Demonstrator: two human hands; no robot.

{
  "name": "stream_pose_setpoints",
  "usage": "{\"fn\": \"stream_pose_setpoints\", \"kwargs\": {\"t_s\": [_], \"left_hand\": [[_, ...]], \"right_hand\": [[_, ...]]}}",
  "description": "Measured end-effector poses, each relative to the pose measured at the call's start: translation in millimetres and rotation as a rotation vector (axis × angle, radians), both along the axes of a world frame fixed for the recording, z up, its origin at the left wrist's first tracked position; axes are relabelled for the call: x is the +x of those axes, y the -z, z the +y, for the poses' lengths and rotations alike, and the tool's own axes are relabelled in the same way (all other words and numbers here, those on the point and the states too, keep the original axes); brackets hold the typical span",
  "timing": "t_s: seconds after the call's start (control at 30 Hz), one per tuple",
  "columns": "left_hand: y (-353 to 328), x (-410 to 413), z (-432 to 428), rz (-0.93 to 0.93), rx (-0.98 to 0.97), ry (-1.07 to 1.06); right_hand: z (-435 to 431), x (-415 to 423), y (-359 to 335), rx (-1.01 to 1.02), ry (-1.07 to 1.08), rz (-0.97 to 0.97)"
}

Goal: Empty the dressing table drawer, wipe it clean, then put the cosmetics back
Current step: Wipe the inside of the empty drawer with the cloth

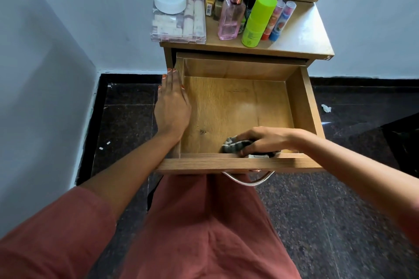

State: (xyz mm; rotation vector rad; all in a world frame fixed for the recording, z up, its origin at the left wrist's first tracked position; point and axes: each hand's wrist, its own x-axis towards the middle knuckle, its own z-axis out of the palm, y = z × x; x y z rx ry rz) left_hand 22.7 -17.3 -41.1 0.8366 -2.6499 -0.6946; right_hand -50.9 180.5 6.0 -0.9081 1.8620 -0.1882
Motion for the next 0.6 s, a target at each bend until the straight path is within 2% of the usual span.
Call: {"fn": "stream_pose_setpoints", "kwargs": {"t_s": [0.1,0.23,0.5,0.6], "left_hand": [[0.6,0.0,-0.7,-0.003,-0.006,0.002],[-1.3,-0.2,0.4,-0.013,-0.002,0.0],[-2.1,-0.1,1.4,-0.013,0.012,0.003],[-2.5,0.1,0.7,-0.011,0.015,0.003]], "right_hand": [[-28.2,18.5,-0.1,-0.105,-0.053,-0.028],[-72.2,43.7,10.6,-0.19,-0.155,0.047],[-56.2,42.4,11.4,-0.242,-0.035,0.019],[-30.8,24.5,8.7,-0.132,0.058,-0.043]]}}
